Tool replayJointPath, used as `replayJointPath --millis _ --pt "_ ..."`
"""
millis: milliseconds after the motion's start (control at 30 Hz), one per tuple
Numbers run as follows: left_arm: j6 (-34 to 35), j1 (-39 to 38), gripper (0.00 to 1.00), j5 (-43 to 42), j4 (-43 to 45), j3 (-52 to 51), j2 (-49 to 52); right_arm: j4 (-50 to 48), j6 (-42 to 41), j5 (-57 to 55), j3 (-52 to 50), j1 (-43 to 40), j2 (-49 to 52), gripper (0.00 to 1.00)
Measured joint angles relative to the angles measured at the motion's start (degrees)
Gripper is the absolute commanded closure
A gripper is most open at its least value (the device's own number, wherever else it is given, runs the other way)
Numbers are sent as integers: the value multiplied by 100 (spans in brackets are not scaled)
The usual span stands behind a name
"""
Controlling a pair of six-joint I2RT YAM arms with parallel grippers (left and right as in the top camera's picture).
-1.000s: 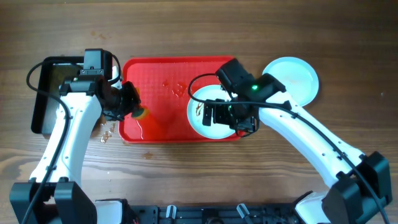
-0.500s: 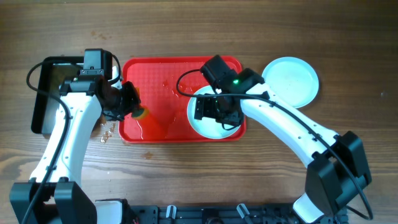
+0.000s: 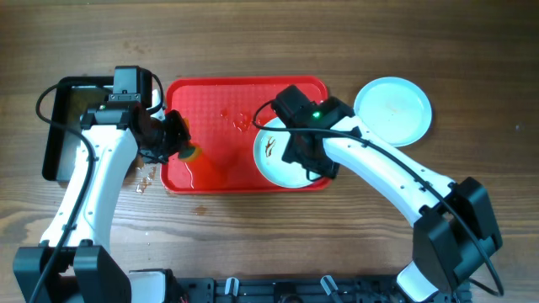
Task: Clean dirty plates on tray and stack at the side
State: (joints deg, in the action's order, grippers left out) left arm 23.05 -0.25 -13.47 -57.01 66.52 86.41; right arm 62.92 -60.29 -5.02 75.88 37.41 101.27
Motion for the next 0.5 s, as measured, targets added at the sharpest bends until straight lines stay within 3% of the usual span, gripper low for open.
replayJointPath --millis 100,500 --pt "0 0 96 0 -2 0 0 -81 -205 -109 -153 -55 0 41" --pt "0 0 96 0 -4 0 0 -599 -466 -127 -424 -173 481 41"
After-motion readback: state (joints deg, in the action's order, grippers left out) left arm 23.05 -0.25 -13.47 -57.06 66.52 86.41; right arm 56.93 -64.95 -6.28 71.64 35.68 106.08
